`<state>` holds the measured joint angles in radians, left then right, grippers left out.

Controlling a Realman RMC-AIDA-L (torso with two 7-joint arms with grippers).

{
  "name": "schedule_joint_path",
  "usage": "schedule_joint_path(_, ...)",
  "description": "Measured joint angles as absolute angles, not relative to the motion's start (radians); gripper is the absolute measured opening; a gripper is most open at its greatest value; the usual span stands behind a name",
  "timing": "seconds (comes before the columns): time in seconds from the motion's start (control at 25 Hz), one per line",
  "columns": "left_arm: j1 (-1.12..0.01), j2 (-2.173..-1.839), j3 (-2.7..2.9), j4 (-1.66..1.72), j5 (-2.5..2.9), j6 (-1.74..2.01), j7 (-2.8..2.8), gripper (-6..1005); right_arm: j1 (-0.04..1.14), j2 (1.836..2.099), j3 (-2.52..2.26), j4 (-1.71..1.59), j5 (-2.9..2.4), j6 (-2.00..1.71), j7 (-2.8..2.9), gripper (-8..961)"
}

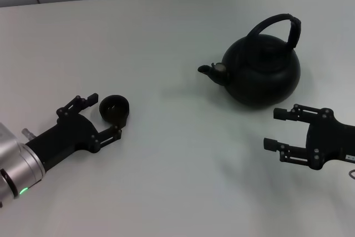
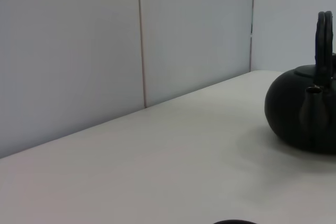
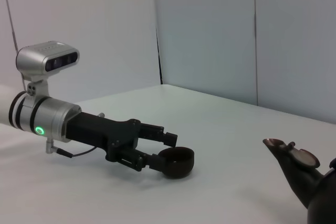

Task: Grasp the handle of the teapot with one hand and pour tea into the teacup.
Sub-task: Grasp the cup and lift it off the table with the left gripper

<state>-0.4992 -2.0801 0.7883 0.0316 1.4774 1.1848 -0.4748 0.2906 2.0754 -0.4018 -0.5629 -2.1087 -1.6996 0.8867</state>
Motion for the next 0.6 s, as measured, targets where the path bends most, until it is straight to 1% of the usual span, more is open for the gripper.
schedule_joint_path(0.6, -0.544, -2.080, 0.788, 0.016, 1.476, 1.139, -0.474, 862, 0.300, 2.074, -0.402, -0.567, -2.106, -1.705, 0.895, 701)
